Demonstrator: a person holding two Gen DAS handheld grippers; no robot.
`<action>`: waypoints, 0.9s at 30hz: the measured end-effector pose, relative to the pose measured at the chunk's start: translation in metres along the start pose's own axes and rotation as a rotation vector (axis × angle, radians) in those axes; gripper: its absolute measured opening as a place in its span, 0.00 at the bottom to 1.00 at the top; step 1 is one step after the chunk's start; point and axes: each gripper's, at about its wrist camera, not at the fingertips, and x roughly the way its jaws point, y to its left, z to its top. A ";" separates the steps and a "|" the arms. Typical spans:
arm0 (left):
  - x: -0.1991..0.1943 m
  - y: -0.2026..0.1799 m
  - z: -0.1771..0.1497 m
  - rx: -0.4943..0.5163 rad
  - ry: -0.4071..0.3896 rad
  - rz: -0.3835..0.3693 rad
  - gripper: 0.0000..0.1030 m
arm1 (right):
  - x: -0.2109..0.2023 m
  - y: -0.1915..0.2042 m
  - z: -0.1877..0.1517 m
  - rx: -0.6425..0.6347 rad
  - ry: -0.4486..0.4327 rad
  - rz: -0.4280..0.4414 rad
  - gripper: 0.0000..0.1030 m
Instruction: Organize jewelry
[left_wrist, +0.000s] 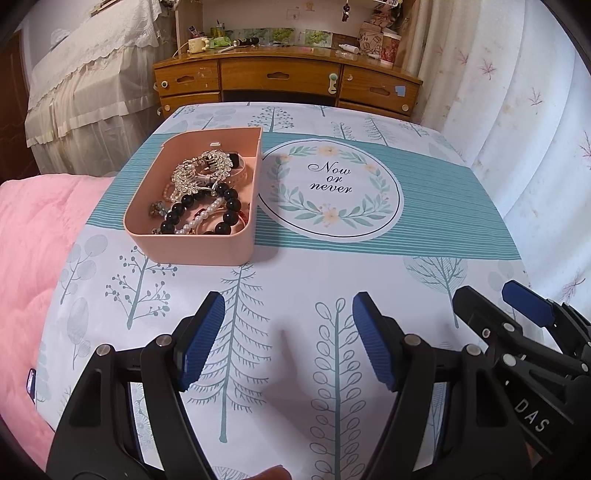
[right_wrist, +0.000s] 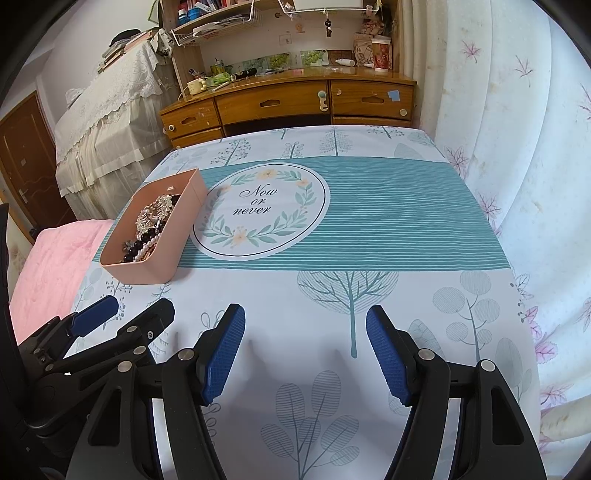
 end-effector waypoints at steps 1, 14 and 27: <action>0.000 0.000 0.000 0.001 0.000 0.000 0.67 | -0.001 -0.001 0.000 0.000 0.000 0.000 0.67; 0.000 0.000 -0.001 -0.001 0.001 0.002 0.67 | 0.001 0.001 -0.002 0.005 0.003 0.001 0.67; 0.000 -0.001 -0.001 -0.001 0.001 0.002 0.67 | 0.001 0.001 -0.002 0.005 0.002 0.001 0.67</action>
